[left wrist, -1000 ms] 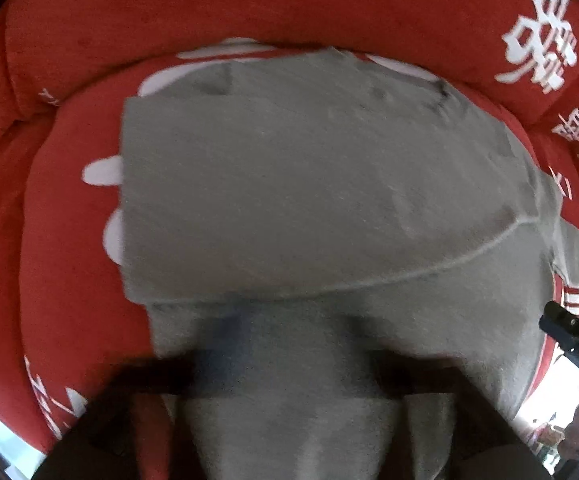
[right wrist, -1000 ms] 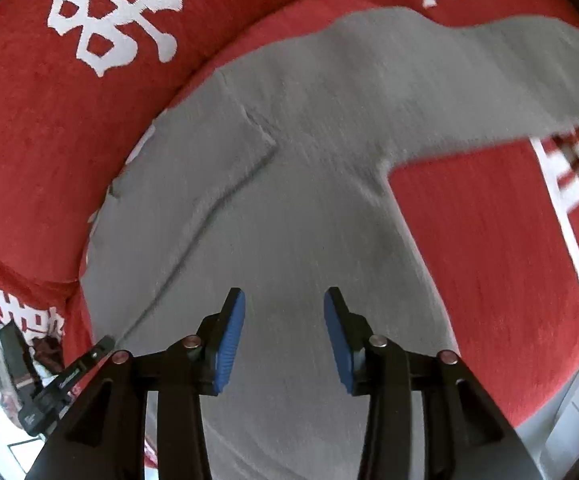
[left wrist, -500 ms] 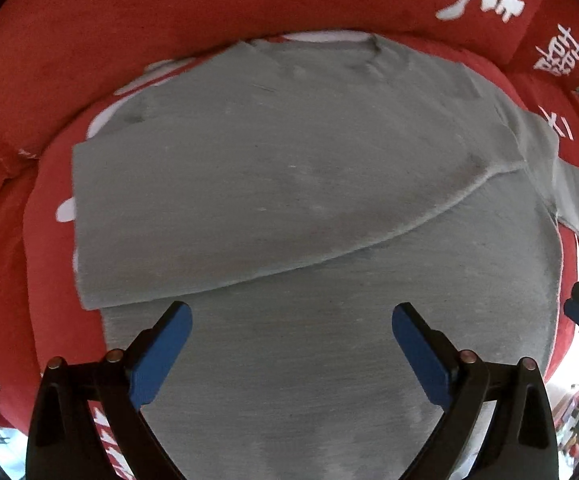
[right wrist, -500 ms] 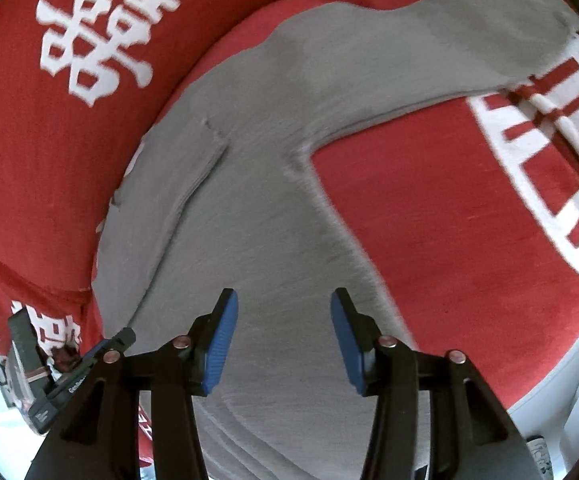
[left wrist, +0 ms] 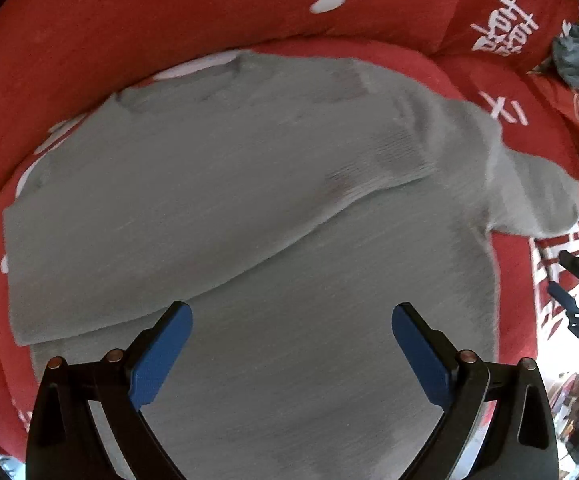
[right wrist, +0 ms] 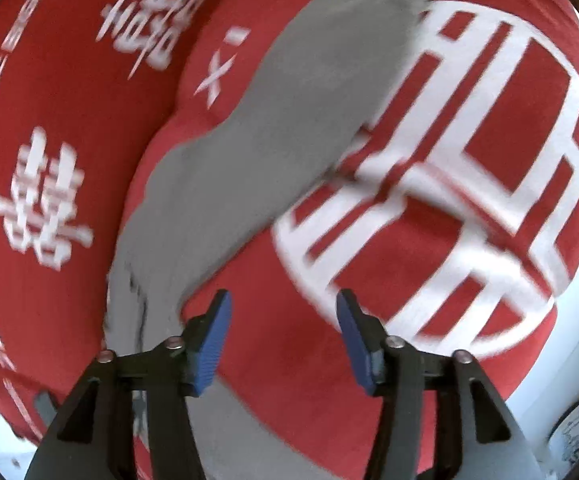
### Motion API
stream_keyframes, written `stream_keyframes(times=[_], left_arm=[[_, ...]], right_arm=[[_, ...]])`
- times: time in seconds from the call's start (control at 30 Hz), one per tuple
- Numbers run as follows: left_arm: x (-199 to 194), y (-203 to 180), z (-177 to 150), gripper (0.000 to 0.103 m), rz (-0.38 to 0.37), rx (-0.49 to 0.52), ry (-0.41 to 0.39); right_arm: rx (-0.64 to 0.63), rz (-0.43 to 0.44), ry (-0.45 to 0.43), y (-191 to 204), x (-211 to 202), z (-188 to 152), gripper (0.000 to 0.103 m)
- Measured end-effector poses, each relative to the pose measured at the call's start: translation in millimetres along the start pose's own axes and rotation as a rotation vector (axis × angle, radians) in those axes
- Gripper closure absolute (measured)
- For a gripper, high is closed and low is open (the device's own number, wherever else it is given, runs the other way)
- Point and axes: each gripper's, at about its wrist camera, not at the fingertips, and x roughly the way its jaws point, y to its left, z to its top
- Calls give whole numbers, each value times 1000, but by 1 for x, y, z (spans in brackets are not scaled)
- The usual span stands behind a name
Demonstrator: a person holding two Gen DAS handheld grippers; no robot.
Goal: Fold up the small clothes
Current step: 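Grasp the other sleeve with the right tool and lift it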
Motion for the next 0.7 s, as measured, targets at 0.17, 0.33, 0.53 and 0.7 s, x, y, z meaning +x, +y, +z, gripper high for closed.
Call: stream_keyframes(times=[0.17,0.33,0.53,0.7], left_arm=[[11,-23,11,3,6,9,4],[15,-32,17,3,-13,-16,-9],[21,-45,25,3,-30,-13,-10],[25,-47,26,3,-28,-8,4]], right_arm=[[120,96,-14,-22,9,31,43],[183,191,-10,-23,27,51,43],[173,206,-72,-13,21,76,43],[181,184,-122,-16,11,98,43]])
